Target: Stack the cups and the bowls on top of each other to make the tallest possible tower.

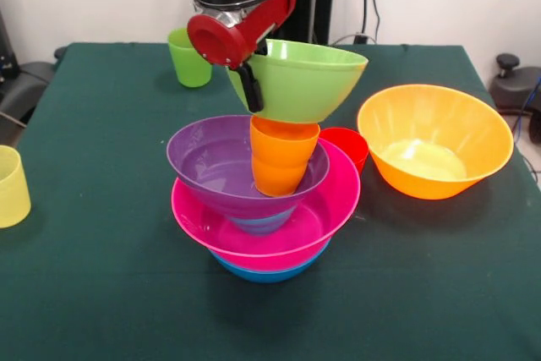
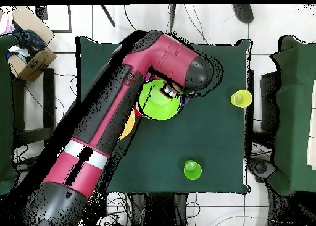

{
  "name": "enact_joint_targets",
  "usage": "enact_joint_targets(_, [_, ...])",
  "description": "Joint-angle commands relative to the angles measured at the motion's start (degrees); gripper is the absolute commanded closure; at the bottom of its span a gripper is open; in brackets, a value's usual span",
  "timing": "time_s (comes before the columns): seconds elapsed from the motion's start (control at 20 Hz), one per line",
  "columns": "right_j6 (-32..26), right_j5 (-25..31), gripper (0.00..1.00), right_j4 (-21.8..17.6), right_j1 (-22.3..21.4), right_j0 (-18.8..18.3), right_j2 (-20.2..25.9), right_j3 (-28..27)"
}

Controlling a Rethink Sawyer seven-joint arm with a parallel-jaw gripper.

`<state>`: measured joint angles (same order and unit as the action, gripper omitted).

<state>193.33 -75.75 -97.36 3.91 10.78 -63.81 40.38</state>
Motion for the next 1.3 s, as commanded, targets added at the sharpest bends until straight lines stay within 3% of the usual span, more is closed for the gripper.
enact_joint_targets(0.05, [15.74,2.65,1.00,2.27,2.97,-1.57,2.34,-3.98])
enact_joint_targets(0.45, [14.70,1.53,1.00,0.90,5.17,-2.98,-0.67,-5.71])
enact_joint_targets(1.3, [13.66,2.82,1.00,3.60,8.16,-4.59,-4.40,-7.81])
